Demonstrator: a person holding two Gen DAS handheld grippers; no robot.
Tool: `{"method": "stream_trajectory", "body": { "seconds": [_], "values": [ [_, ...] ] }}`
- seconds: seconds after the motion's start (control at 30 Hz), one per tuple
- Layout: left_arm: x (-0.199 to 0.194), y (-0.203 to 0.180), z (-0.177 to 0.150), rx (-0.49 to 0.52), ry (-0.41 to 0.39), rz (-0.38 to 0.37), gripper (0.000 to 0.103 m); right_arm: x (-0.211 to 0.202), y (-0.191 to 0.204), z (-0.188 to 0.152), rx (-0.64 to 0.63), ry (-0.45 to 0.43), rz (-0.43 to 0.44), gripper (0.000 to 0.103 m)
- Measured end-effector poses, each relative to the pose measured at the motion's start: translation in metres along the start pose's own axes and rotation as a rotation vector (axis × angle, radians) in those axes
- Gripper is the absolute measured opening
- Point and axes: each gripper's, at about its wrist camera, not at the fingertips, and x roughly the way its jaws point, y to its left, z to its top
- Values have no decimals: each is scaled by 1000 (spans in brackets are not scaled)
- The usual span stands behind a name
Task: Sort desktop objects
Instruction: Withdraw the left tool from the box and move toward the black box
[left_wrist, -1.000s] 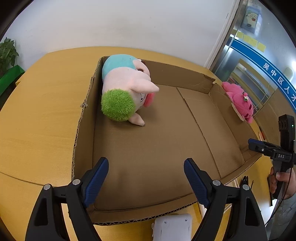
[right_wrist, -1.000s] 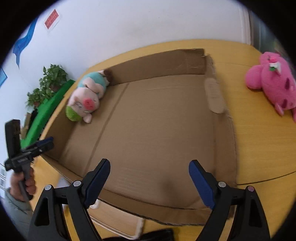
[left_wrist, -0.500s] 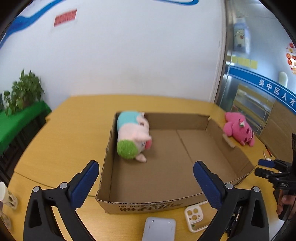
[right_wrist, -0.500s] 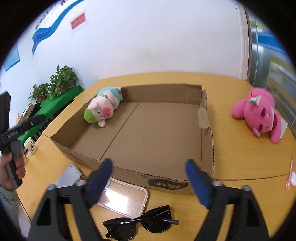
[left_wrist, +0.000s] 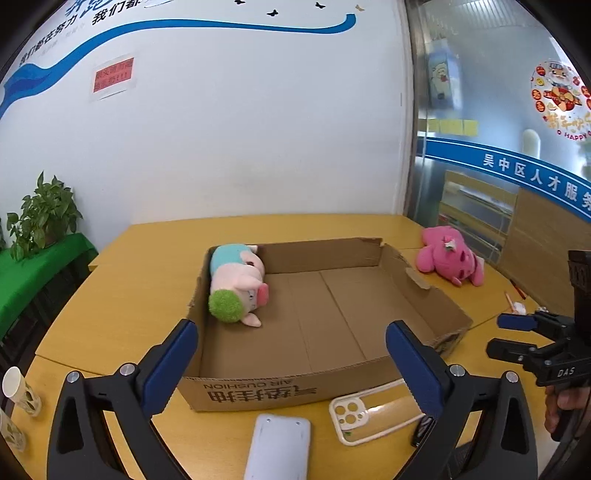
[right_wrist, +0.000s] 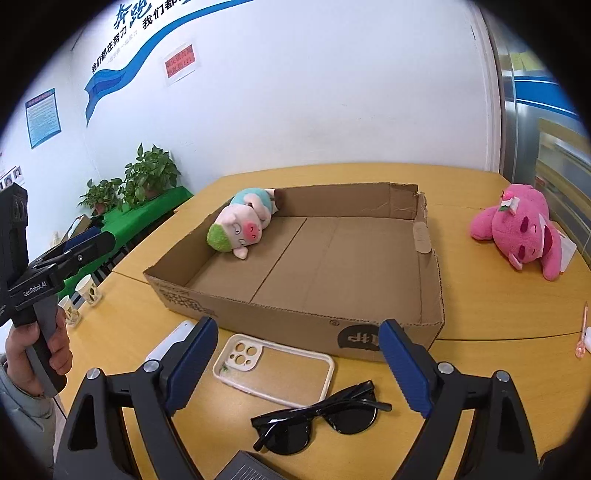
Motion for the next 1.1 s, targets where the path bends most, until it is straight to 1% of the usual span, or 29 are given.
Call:
{"method": "stream_trajectory", "body": {
  "seconds": [0.1, 0.17, 0.23, 0.33, 0.47, 0.53, 0.67, 0.8, 0.83, 0.9, 0.97, 1.03, 1.1],
  "values": [
    [-10, -4, -4, -6, -25, -4, 103, -5, 7, -5, -17, -2, -17, 90],
    [-14, -6, -7, -10, -38, 15, 103, -7, 11, -7, -32, -4, -36, 90],
    [-17, -7, -8, -26, -39, 24, 103, -8, 16, -7, -48, -9, -51, 90],
    [-17, -6, -11, -42, -38, 17, 103, -9, 24, -7, -81, -14, -68, 90],
    [-17, -8, -16, -34, -30, 37, 103, -8, 35, -7, -131, -23, -55, 90],
    [-15, -9, -19, -35, -17, 28, 103, -7, 39, -8, -142, -22, -44, 90],
    [-9, -18, -28, -14, 23, -20, 103, -6, 38, -12, -144, -9, -40, 90],
    [-6, -30, -37, 5, 65, -70, 103, -14, 30, -24, -138, -14, -26, 90],
    [-5, -33, -39, 2, 77, -94, 103, -17, 27, -29, -135, -15, -14, 90],
    [-2, -40, -46, -1, 114, -169, 103, -25, 18, -43, -122, -13, 26, 90],
    [2, -52, -56, -1, 164, -226, 103, -35, 8, -60, -112, 7, 74, 90],
    [6, -63, -67, -2, 223, -278, 103, -45, -3, -81, -113, 42, 114, 90],
    [11, -78, -84, -11, 301, -346, 103, -54, -15, -104, -115, 101, 145, 90]
  ]
}}
